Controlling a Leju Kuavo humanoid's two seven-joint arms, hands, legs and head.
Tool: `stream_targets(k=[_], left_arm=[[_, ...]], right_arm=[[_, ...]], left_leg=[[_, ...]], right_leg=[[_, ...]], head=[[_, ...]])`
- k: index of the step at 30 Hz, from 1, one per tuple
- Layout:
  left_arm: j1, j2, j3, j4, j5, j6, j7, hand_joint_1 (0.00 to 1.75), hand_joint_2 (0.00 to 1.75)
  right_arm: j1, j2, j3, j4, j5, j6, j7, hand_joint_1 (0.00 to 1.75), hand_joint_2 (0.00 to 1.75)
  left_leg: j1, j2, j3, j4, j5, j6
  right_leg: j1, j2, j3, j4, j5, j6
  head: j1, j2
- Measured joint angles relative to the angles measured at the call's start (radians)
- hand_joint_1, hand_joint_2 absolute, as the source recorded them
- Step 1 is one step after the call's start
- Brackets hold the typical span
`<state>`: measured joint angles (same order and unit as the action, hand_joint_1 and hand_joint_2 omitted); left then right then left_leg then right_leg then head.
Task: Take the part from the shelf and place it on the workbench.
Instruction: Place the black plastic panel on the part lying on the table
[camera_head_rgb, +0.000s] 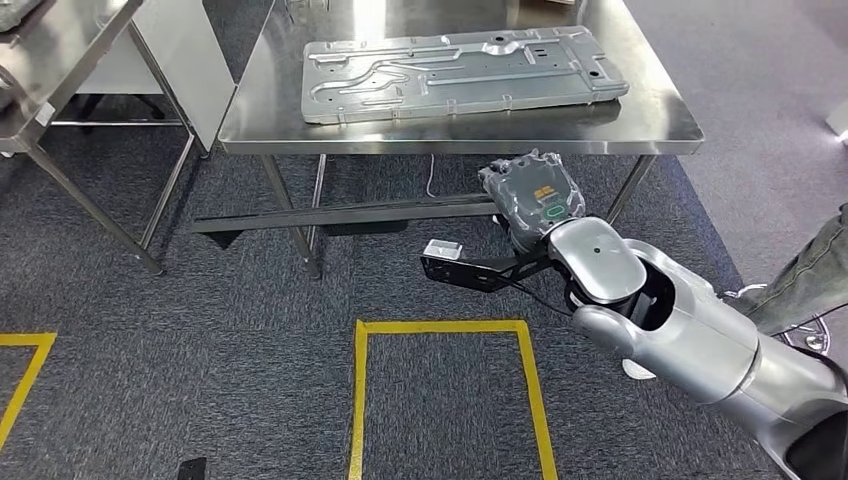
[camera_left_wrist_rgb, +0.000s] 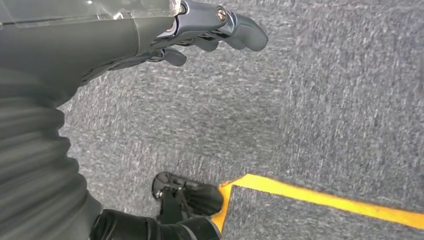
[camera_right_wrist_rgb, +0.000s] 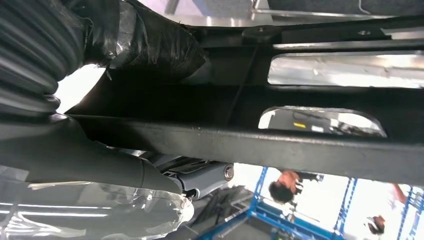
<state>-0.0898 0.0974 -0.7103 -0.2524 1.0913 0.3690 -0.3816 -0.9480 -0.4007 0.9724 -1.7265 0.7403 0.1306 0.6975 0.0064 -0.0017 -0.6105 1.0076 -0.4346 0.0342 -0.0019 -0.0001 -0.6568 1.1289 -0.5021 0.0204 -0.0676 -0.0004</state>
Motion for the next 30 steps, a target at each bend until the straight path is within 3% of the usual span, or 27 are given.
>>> stream_targets(k=[2, 3, 4, 5, 7, 9, 12, 14, 17, 18, 19, 20, 22, 24, 28, 30], left_arm=[[-0.002, 0.000, 0.000, 0.000, 0.001, 0.001, 0.001, 0.00, 1.75], [-0.001, 0.000, 0.000, 0.000, 0.002, 0.001, 0.001, 0.00, 1.75], [-0.001, 0.000, 0.000, 0.000, 0.002, 0.001, 0.002, 0.00, 1.75], [-0.001, 0.000, 0.000, 0.000, 0.003, 0.001, 0.002, 0.00, 1.75], [-0.001, 0.000, 0.000, 0.000, 0.005, 0.001, 0.002, 0.00, 1.75], [-0.002, 0.000, 0.000, 0.000, 0.005, 0.001, 0.003, 0.00, 1.75], [-0.001, 0.001, 0.000, 0.001, 0.005, 0.001, 0.004, 0.00, 1.75], [-0.001, 0.000, 0.000, 0.001, 0.005, 0.001, 0.005, 0.00, 1.75], [-0.002, 0.001, 0.000, 0.002, 0.006, 0.001, 0.009, 0.00, 1.75], [-0.002, 0.001, 0.000, 0.002, 0.006, 0.001, 0.010, 0.00, 1.75], [-0.001, 0.001, 0.000, 0.002, 0.006, 0.001, 0.010, 0.00, 1.75], [-0.001, 0.001, 0.000, 0.003, 0.006, 0.001, 0.010, 0.00, 1.75], [-0.001, 0.002, 0.000, 0.003, 0.006, 0.001, 0.010, 0.00, 1.75], [-0.003, 0.004, 0.000, 0.003, 0.006, 0.001, 0.010, 0.00, 1.75], [-0.002, 0.006, 0.000, 0.003, 0.007, -0.001, 0.009, 0.00, 1.75], [-0.002, 0.007, 0.000, 0.003, 0.006, -0.002, 0.011, 0.00, 1.75]], right_arm=[[-0.005, -0.001, -0.002, -0.008, 0.000, 0.005, -0.001, 1.75, 1.75], [-0.005, -0.001, -0.002, -0.012, 0.000, 0.008, -0.001, 1.75, 1.75], [-0.006, -0.001, -0.002, -0.016, 0.002, 0.013, -0.002, 1.75, 1.75], [-0.008, -0.001, -0.002, -0.020, 0.006, 0.018, -0.002, 1.75, 1.75], [-0.019, -0.001, -0.002, -0.028, 0.013, 0.027, -0.002, 1.75, 1.75], [-0.029, -0.001, -0.002, -0.037, 0.018, 0.034, -0.003, 1.75, 1.75], [-0.035, 0.000, -0.002, -0.046, 0.027, 0.042, -0.003, 1.75, 1.75], [-0.046, 0.000, -0.002, -0.050, 0.035, 0.050, -0.003, 1.75, 1.75], [-0.062, 0.003, -0.001, -0.056, 0.043, 0.058, -0.003, 1.75, 1.75], [-0.063, 0.004, -0.001, -0.058, 0.043, 0.059, -0.003, 1.75, 1.75], [-0.064, 0.005, -0.001, -0.060, 0.044, 0.059, -0.004, 1.75, 1.75], [-0.064, 0.005, 0.000, -0.062, 0.044, 0.059, -0.004, 1.75, 1.75], [-0.068, 0.006, 0.000, -0.066, 0.044, 0.060, -0.004, 1.75, 1.75], [-0.075, 0.006, 0.000, -0.069, 0.045, 0.061, -0.004, 1.75, 1.75], [-0.080, 0.007, 0.001, -0.075, 0.052, 0.061, -0.004, 1.75, 1.75], [-0.083, 0.008, 0.001, -0.079, 0.057, 0.062, -0.004, 1.75, 1.75]], left_leg=[[0.001, -0.001, 0.000, 0.001, 0.000, 0.002], [0.001, -0.002, 0.000, 0.002, -0.001, 0.001], [0.002, -0.003, -0.001, 0.004, -0.002, 0.000], [0.004, -0.005, -0.001, 0.007, -0.003, -0.002], [0.007, -0.008, -0.002, 0.016, -0.009, -0.011], [0.005, -0.011, -0.007, 0.024, -0.013, -0.023], [0.006, -0.012, -0.011, 0.020, -0.012, -0.039], [0.009, -0.009, -0.025, 0.051, -0.039, -0.049], [0.010, -0.005, -0.105, 0.226, -0.122, -0.055], [0.010, -0.005, -0.130, 0.275, -0.136, -0.055], [0.009, -0.005, -0.139, 0.292, -0.131, -0.053], [0.008, -0.005, -0.130, 0.273, -0.110, -0.049], [0.003, -0.004, -0.071, 0.149, -0.047, -0.035], [-0.004, -0.003, -0.020, 0.045, -0.017, -0.021], [-0.006, -0.003, -0.003, 0.011, -0.012, -0.009], [0.000, -0.001, 0.006, -0.002, -0.007, 0.000]], right_leg=[[-0.006, 0.000, -0.059, 0.126, -0.055, 0.008], [-0.010, 0.000, -0.078, 0.165, -0.062, 0.012], [-0.013, 0.000, -0.082, 0.170, -0.051, 0.014], [-0.017, 0.000, -0.065, 0.136, -0.024, 0.017], [-0.020, 0.001, -0.001, 0.009, 0.034, 0.019], [-0.018, 0.004, 0.038, -0.072, 0.054, 0.013], [-0.014, 0.004, 0.040, -0.084, 0.055, -0.007], [-0.016, 0.003, 0.040, -0.089, 0.060, -0.022], [-0.012, 0.002, 0.038, -0.090, 0.061, -0.034], [-0.010, 0.002, 0.038, -0.090, 0.061, -0.035], [-0.007, 0.002, 0.039, -0.090, 0.061, -0.036], [-0.004, 0.002, 0.040, -0.090, 0.060, -0.037], [0.000, 0.002, 0.043, -0.090, 0.059, -0.037], [0.004, 0.002, 0.042, -0.089, 0.058, -0.033], [0.003, 0.002, 0.038, -0.086, 0.052, -0.014], [0.001, 0.002, 0.014, -0.030, 0.018, -0.002]], head=[[0.002, 0.000], [0.002, 0.000], [0.002, 0.000], [0.002, 0.000], [0.003, 0.000], [0.003, 0.000], [0.003, 0.000], [0.002, 0.000], [-0.001, 0.000], [0.000, 0.000], [0.000, 0.000], [0.000, 0.000], [0.000, 0.000], [0.001, 0.000], [0.002, 0.000], [0.006, 0.000]])
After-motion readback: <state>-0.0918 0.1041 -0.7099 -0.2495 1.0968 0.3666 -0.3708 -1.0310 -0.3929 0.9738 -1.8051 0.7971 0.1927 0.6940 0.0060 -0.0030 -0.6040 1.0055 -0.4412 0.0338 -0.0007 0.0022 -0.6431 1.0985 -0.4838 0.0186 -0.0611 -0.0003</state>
